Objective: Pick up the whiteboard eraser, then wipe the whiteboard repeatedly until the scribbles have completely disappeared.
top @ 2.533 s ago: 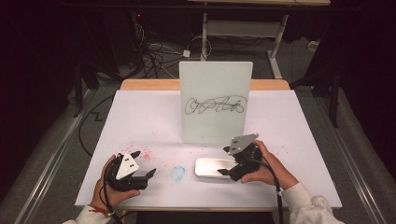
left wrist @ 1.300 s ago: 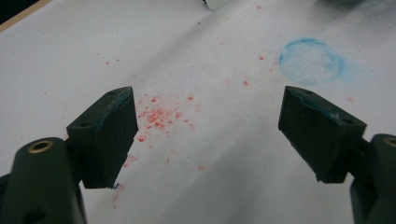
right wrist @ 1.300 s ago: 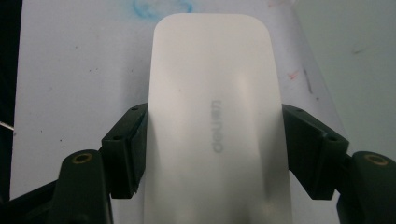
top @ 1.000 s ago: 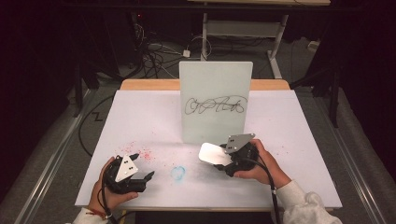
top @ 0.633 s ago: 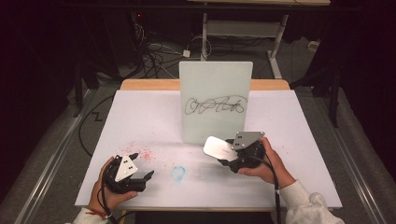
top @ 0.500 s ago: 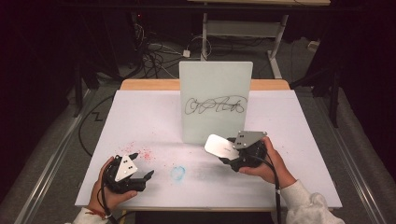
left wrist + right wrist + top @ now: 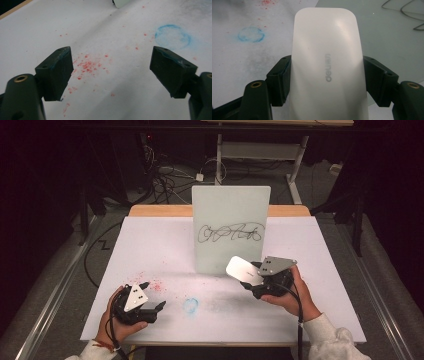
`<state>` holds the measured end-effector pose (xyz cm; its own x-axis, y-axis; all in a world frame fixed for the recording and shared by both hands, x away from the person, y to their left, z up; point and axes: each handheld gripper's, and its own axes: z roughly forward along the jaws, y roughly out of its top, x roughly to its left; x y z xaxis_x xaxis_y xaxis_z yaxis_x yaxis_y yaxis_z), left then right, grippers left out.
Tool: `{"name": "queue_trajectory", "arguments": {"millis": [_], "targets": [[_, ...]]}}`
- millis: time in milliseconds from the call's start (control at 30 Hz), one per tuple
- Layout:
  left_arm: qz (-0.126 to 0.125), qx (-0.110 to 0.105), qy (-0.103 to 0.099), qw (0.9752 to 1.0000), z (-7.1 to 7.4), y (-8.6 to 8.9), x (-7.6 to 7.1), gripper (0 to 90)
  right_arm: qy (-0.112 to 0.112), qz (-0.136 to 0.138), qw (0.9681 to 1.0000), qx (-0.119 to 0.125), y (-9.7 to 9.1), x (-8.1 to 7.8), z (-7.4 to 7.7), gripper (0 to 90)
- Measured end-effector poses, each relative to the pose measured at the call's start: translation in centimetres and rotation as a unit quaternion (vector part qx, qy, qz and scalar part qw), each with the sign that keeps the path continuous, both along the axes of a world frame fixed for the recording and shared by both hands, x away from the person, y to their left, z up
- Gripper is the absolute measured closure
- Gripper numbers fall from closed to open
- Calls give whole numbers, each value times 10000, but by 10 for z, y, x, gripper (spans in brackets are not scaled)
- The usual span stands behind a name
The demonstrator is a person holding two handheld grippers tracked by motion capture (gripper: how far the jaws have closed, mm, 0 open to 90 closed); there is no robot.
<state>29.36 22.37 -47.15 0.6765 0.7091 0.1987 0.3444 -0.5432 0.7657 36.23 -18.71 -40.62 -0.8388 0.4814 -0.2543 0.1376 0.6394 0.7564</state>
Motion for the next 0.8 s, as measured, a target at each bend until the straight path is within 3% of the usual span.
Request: {"name": "queue_trajectory", "arguments": {"millis": [367,600,700,800], "targets": [[-14,-34,30,10000,-1,1,2,183,-131,-283,9995,48,-9,2,2,308],[-28,13,57,10000,-1,-1,2,183,-182,-346,9992,76,-12,2,2,309],[-46,35,-28,10000,0,-1,3,183,-221,-334,9991,113,-13,1,3,309],[-51,29,46,10000,-1,-3,4,184,-284,-327,9990,118,-14,-1,5,309]]}}
